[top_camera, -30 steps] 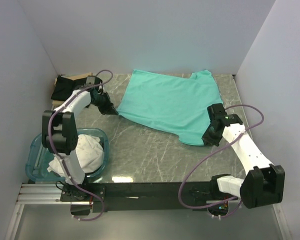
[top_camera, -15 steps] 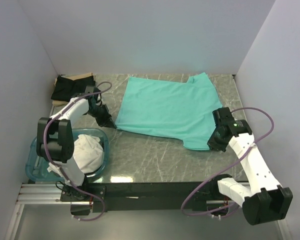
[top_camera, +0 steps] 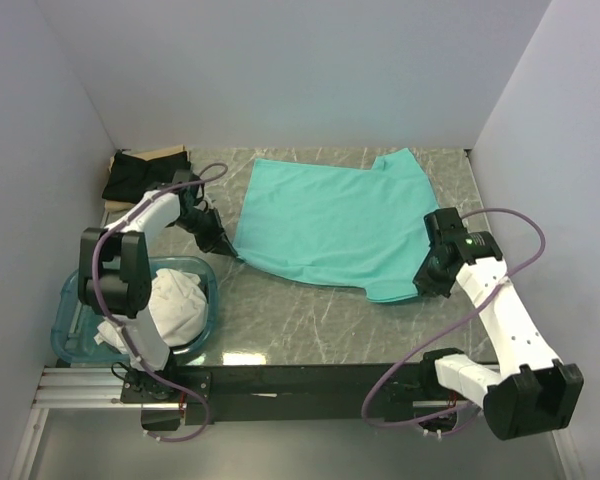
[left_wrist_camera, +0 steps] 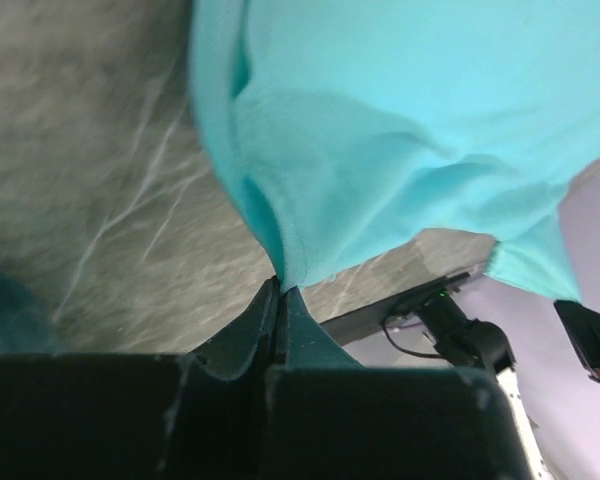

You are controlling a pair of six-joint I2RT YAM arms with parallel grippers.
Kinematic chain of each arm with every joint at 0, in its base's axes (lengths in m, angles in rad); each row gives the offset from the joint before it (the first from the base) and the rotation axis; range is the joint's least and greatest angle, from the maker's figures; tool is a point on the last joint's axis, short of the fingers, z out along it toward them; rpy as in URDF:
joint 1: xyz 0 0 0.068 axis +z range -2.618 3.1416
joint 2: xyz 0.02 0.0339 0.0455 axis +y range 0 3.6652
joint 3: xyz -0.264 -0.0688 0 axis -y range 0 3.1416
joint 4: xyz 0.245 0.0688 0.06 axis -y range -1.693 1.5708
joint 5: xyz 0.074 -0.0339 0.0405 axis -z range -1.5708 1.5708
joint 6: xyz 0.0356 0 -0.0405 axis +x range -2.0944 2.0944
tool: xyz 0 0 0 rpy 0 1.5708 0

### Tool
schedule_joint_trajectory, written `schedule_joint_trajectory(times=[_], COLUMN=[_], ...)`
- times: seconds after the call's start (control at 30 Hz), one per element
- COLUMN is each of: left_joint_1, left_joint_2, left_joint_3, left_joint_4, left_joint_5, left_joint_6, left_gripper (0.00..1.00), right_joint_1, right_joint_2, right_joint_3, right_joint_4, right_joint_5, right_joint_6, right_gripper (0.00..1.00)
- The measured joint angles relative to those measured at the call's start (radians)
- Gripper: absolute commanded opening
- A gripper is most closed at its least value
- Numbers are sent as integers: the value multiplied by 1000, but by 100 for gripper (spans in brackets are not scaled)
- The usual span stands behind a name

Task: Fold and stack the t-shirts
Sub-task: Fold the tshirt

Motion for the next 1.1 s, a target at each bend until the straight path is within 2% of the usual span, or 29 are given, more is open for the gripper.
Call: schedule_joint_trajectory(times=[0.57,0.8,1.1], left_joint_1=[60,77,78], left_joint_2=[227,323,420], left_joint_3=[158,256,405], left_joint_4=[64,81,80], left_joint_5=[190,233,257], left_joint_6=[-7,-25,-40], left_gripper=[0,0,0], right_joint_1=[-40,-58,-90], right_joint_2=[443,627,781], right_joint_3=[358,536,704], right_joint_4=[147,161,148], right_joint_5=[72,101,114], right_joint_6=[-75,-117,-157], right_gripper=[0,0,0])
